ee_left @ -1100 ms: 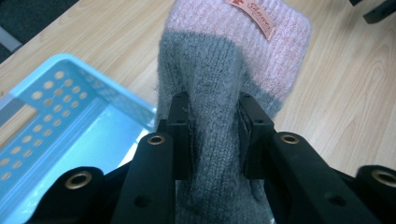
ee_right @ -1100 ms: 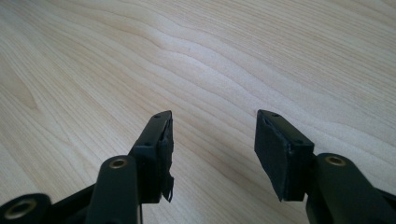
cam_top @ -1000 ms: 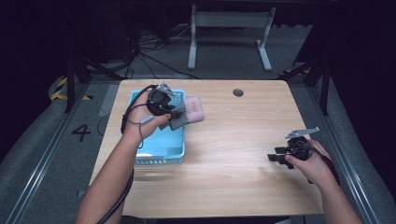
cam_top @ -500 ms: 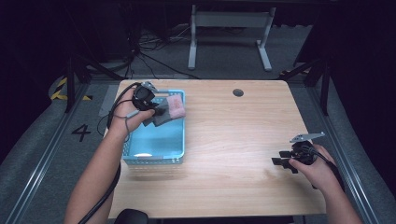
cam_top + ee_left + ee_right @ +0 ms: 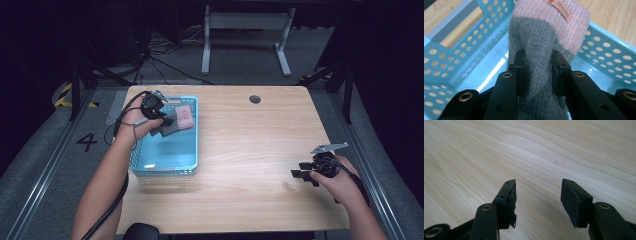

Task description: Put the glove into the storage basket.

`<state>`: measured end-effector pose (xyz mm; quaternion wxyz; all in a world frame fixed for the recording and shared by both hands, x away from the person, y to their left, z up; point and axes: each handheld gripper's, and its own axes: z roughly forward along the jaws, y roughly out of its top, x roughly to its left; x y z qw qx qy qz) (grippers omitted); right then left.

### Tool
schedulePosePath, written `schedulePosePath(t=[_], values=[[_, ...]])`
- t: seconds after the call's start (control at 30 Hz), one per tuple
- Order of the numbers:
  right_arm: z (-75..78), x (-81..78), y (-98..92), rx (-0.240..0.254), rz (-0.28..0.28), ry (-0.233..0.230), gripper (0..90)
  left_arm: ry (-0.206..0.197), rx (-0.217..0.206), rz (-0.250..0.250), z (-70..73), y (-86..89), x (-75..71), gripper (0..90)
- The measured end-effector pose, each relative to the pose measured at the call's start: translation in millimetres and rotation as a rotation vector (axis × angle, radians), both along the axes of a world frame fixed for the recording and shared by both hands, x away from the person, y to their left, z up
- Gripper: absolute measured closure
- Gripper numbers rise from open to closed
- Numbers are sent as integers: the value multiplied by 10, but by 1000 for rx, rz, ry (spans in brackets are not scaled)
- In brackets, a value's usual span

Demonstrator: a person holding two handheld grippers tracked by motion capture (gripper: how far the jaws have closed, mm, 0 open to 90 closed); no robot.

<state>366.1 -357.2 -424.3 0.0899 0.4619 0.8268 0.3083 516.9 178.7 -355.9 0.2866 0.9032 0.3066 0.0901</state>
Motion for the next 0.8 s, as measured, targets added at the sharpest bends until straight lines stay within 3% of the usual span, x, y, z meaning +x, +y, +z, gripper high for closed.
schedulePosePath(t=[0.37,0.67,0.8], values=[[-25,-37,-8,-6,-8,5,465,65,74,-17,-280,-78,116,706],[-39,-57,6,-8,-6,4,461,102,156,-48,-375,-178,207,702],[-29,-66,-7,-6,-6,-1,461,118,166,-56,-406,-214,233,701]])
